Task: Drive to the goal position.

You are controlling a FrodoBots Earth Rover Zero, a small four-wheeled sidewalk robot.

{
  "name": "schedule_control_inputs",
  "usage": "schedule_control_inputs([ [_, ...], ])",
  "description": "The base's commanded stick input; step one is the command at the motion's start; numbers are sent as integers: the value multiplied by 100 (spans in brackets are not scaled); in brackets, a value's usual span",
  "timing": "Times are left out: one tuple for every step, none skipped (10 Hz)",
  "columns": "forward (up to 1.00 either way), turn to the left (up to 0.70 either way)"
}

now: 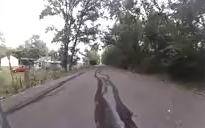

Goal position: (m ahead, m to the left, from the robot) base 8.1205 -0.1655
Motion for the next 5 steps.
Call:
schedule_control_inputs([
  [70,0],
  [70,0],
  [70,0],
  [70,0],
  [70,0],
])
